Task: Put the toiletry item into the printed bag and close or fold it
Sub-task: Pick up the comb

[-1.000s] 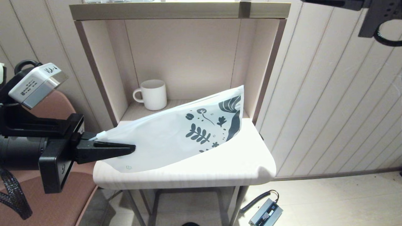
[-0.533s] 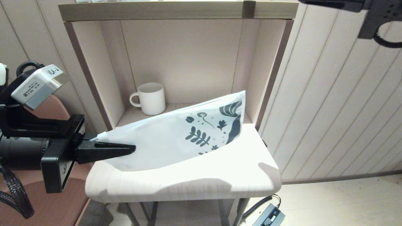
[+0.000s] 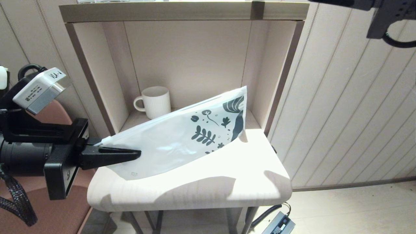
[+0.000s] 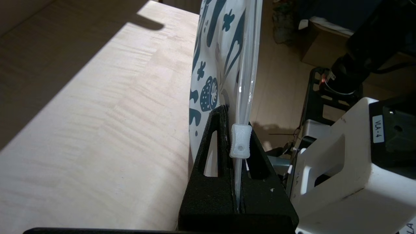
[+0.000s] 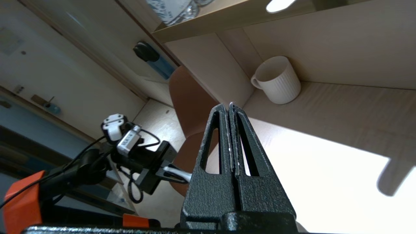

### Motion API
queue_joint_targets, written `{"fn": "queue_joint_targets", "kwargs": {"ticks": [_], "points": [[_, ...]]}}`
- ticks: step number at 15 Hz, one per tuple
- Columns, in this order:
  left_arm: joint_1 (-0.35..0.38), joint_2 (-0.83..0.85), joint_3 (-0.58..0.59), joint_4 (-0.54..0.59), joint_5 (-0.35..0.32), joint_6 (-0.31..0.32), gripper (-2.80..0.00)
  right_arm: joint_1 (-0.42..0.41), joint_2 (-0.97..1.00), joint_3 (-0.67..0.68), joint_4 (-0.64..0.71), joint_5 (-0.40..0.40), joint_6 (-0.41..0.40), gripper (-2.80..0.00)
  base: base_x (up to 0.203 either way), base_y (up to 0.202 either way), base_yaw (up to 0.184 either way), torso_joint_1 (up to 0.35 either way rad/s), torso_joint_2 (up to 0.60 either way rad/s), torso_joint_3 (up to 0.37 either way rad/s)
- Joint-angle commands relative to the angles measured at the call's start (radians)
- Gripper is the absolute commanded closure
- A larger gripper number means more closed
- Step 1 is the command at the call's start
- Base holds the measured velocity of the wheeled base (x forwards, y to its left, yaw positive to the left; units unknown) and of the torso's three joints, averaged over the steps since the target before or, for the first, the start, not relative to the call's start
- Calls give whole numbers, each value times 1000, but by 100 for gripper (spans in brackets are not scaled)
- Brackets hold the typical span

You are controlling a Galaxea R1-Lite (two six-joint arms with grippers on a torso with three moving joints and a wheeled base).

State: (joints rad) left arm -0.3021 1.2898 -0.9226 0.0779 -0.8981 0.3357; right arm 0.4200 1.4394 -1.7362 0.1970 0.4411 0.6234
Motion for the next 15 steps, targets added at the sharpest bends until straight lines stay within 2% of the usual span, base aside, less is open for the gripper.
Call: {"fn": "queue_joint_targets", "kwargs": {"ticks": [1, 5, 9, 11, 13, 14, 15], "points": [[0, 2, 5, -1, -5, 2, 0, 0, 17, -7, -1, 3, 4, 0, 0, 0, 0, 0, 0, 0], [0, 3, 5, -3, -4, 4, 0, 0, 18, 18, -2, 2, 4, 0, 0, 0, 0, 0, 0, 0], [0, 2, 5, -2, -4, 6, 0, 0, 14, 27, -2, 2, 1, 0, 123, 0, 2, 1, 2, 1], [0, 2, 5, -1, -4, 6, 0, 0, 6, 71, -2, 2, -21, 0, 0, 0, 0, 0, 0, 0], [0, 3, 7, -1, -4, 8, 0, 1, -29, 146, 3, 1, -172, 0, 0, 0, 0, 0, 0, 0], [0, 3, 7, -1, -5, 8, 0, 11, -48, 171, 6, -1, -225, 0, 0, 0, 0, 0, 0, 0], [0, 3, 7, -1, -4, 8, 0, 24, -61, 171, 8, -2, -233, 0, 0, 0, 0, 0, 0, 0]]}}
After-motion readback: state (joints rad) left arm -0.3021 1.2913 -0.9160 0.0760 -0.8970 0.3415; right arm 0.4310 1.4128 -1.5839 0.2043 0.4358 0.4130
